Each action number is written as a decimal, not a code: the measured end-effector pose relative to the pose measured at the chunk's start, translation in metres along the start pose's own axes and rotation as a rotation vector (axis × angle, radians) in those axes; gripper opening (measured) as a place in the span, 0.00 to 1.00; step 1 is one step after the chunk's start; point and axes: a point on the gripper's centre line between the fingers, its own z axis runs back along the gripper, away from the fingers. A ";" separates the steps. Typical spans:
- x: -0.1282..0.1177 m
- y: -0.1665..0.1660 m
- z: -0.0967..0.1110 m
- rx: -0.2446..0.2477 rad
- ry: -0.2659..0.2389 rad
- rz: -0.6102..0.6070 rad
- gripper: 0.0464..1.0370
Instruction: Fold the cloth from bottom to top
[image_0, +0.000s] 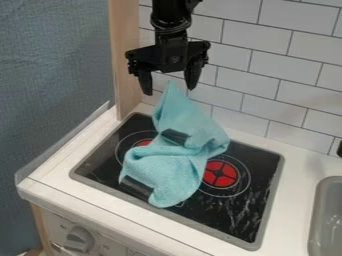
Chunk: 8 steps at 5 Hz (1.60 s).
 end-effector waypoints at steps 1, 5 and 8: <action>0.009 -0.003 -0.009 -0.012 -0.034 0.005 0.96; 0.076 -0.066 -0.001 -0.062 -0.096 0.182 0.96; 0.092 -0.091 -0.048 -0.221 -0.188 0.194 0.96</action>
